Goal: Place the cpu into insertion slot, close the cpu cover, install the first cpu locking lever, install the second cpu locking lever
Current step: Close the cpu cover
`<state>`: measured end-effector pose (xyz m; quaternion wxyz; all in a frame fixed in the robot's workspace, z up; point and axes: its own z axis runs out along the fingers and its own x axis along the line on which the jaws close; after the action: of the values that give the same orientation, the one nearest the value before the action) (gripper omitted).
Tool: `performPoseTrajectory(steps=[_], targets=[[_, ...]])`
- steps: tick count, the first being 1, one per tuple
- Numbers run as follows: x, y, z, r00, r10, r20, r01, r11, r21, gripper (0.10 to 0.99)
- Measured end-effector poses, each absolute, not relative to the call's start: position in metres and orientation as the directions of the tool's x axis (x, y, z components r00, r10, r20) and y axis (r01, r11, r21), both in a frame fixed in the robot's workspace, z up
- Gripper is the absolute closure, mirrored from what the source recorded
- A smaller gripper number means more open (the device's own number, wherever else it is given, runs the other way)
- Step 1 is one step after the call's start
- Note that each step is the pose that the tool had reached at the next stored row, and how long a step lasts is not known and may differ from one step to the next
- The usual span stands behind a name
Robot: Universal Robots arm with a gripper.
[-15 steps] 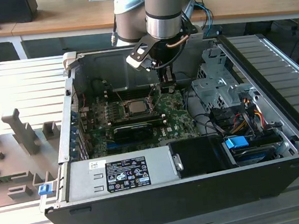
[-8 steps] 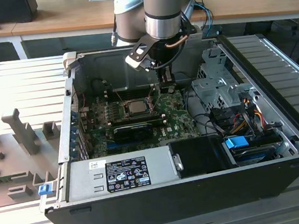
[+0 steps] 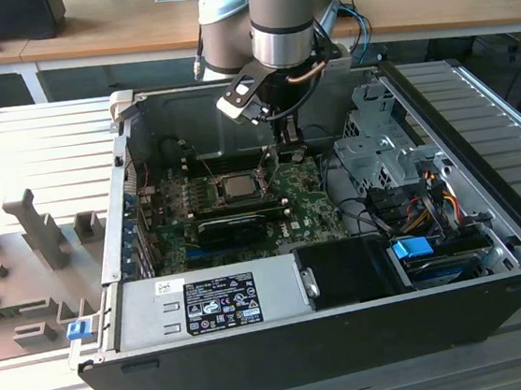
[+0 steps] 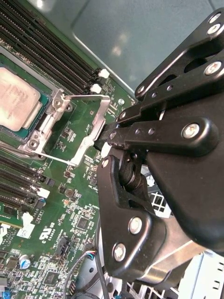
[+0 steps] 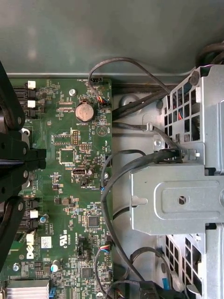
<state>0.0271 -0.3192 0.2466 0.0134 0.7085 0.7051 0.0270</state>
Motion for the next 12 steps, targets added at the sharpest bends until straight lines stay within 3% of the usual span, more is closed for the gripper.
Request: performPoseTrajectory(steps=[12], targets=[[0.0247,-0.3192,0.2465,0.004,1.000,0.019,0.998,-0.005,0.057,0.980]])
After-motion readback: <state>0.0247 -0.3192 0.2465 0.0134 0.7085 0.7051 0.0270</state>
